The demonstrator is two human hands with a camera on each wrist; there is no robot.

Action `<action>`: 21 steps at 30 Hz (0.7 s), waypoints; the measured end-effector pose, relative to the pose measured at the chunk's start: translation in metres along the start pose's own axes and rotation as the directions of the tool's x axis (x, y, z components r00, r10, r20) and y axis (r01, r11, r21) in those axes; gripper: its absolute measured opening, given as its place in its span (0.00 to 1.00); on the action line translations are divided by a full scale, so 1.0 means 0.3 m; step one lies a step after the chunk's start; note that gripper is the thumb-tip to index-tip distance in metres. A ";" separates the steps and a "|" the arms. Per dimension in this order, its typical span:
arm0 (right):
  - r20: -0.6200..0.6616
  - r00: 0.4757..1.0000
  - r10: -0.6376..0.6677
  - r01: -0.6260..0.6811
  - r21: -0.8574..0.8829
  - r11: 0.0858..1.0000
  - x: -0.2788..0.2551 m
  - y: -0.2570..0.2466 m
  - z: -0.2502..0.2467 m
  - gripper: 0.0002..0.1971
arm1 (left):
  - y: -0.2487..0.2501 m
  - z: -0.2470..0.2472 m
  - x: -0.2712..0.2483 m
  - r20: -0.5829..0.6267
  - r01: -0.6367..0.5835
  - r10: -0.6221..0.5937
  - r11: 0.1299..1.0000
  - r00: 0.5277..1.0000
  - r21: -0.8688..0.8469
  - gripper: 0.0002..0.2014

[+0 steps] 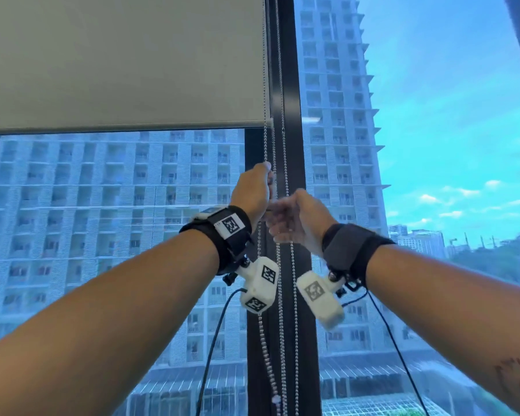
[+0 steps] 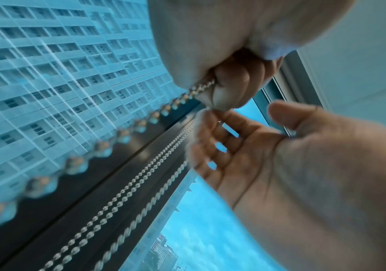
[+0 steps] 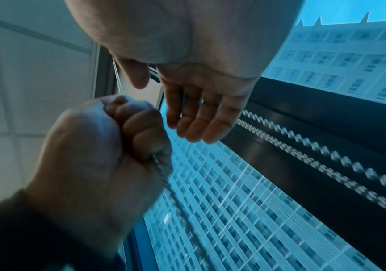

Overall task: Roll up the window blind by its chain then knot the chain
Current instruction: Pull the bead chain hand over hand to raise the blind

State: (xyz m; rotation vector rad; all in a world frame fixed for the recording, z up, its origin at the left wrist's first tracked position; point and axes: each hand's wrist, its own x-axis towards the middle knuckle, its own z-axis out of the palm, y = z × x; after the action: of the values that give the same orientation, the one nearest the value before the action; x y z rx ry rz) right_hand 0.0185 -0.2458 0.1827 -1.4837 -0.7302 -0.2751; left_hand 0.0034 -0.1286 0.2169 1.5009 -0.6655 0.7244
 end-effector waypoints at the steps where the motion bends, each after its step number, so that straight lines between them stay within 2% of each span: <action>1: -0.021 1.000 -0.013 0.013 -0.003 1.000 0.008 -0.028 -0.005 0.18 | -0.007 0.000 -0.003 -0.012 -0.006 0.006 1.000 1.000 0.029 0.18; 7: -0.132 0.989 -0.072 0.084 0.088 0.993 0.067 -0.211 0.047 0.21 | -0.046 0.022 -0.066 0.082 -0.004 0.008 0.999 0.997 -0.045 0.20; 10: -0.091 0.993 -0.079 0.094 0.171 0.981 0.087 -0.272 0.092 0.21 | -0.064 0.021 -0.078 0.038 -0.042 0.041 0.998 0.998 0.042 0.20; 13: -0.146 0.987 -0.067 0.094 0.187 0.978 0.108 -0.307 0.119 0.20 | -0.069 0.016 -0.096 0.053 -0.125 0.121 0.988 0.991 0.088 0.19; 15: -0.187 0.980 -0.064 0.098 0.177 0.979 0.119 -0.310 0.133 0.21 | -0.069 0.004 -0.104 0.083 -0.114 0.107 0.990 0.991 0.084 0.21; 16: -0.211 0.975 -0.071 0.106 0.162 0.981 0.121 -0.308 0.141 0.21 | -0.069 -0.002 -0.106 0.105 -0.086 0.080 0.995 0.991 0.058 0.19; 19: -0.226 0.970 -0.090 0.124 0.143 0.982 0.117 -0.299 0.159 0.23 | -0.091 -0.019 -0.084 0.139 -0.073 0.064 0.995 0.988 0.065 0.03; 21: -0.206 0.973 -0.105 0.140 0.165 0.976 0.114 -0.293 0.166 0.24 | -0.101 -0.044 -0.061 0.139 -0.102 0.080 0.981 0.987 0.163 0.09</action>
State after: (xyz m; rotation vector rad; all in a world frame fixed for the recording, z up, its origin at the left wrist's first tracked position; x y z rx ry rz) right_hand -0.0209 -0.1981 0.2697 -1.2240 -0.6696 -0.4336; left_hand 0.0146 -0.1139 0.1838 1.6945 -0.7925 0.7726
